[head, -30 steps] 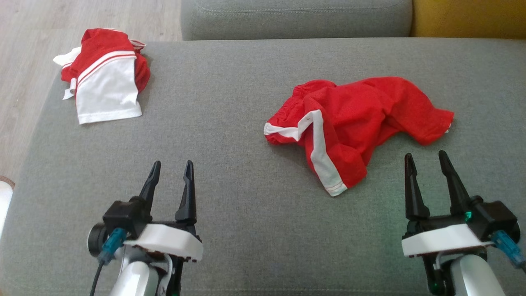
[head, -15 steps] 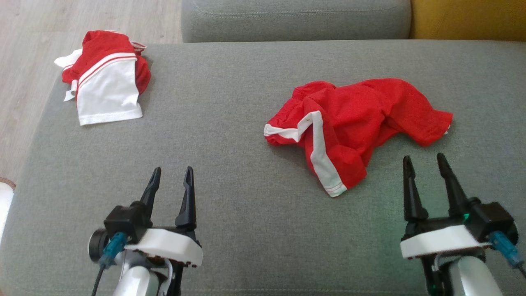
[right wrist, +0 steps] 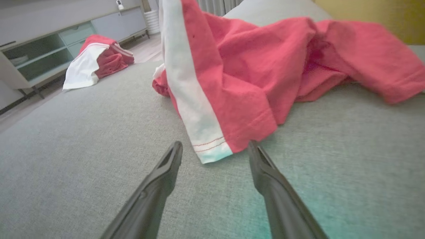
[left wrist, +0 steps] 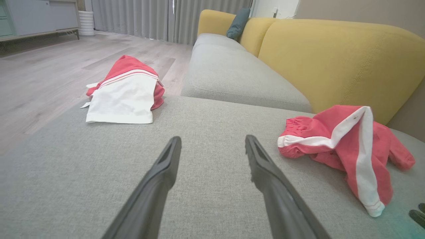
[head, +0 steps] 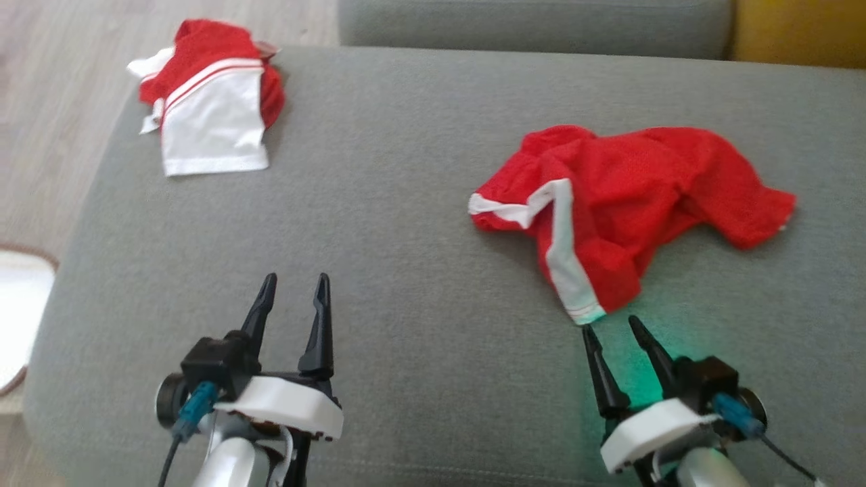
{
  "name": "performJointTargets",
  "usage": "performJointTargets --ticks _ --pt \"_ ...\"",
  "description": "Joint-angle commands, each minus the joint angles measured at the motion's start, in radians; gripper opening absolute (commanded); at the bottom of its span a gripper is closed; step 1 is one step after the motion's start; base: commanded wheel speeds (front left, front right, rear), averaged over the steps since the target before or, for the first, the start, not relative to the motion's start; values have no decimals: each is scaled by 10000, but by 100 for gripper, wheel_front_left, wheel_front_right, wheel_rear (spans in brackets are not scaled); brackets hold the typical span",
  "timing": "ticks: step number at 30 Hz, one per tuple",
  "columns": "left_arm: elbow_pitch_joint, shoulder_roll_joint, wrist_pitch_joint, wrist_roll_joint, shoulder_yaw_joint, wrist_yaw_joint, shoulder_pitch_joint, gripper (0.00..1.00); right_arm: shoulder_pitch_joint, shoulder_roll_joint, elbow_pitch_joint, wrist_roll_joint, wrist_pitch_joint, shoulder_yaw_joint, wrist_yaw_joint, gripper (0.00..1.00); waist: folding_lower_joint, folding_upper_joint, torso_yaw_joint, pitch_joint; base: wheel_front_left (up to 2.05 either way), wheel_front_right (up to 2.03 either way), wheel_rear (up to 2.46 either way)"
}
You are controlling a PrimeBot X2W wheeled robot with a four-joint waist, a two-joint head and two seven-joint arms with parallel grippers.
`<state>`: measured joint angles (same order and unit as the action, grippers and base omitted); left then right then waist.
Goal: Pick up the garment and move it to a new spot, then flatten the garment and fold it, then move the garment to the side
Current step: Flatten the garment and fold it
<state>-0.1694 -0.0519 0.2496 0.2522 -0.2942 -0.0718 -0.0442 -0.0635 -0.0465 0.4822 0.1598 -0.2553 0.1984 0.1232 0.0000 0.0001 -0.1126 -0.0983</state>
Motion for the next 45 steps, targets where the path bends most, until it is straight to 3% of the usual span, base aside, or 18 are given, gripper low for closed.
performJointTargets --ticks 1,12,13,16,23,30,38,39,41,42,45 --pt "361 16 122 55 251 -52 -369 100 -539 -37 -221 -104 -65 261 75 100 0 -1 -191 -155 0 0 0" --pt "519 16 122 193 127 -154 -553 100 -1914 -37 2247 -1587 -65 -441 75 99 0 -1 -1176 -793 0 0 0" --pt "519 16 122 200 120 -151 -562 100 -2005 -37 2380 -1646 -65 -555 75 64 0 -1 -1216 -811 0 0 0" --pt "544 16 122 225 143 -174 -564 100 -2142 -37 2581 -1688 -65 -875 75 0 0 -1 -1239 -832 0 0 0" --pt "578 16 122 140 192 -149 -458 100 -1957 -37 1835 -1774 -65 -1958 75 0 0 -1 -768 -803 0 0 0" --pt "599 16 122 58 238 -39 -506 100 -1616 -37 1077 -2832 -61 -3350 75 0 0 -1 -36 -822 0 0 0" --pt "551 16 122 30 201 33 -615 100 -1824 -37 748 -3447 127 -4156 75 0 0 -1 461 -973 0 0 0" --pt "548 16 122 26 213 33 -625 100 -1851 -37 723 -3459 128 -4209 75 5 0 -1 507 -993 0 0 0" --pt "526 16 122 20 225 51 -643 100 -1894 -37 680 -3465 119 -4299 75 50 0 -1 587 -1024 0 0 0" --pt "514 16 122 19 234 55 -653 100 -1909 -37 668 -3440 112 -4322 75 96 0 -1 626 -1034 0 0 0" --pt "511 16 122 17 262 53 -677 100 -1938 -37 614 -3375 88 -4339 75 100 0 -1 708 -1052 0 0 0"
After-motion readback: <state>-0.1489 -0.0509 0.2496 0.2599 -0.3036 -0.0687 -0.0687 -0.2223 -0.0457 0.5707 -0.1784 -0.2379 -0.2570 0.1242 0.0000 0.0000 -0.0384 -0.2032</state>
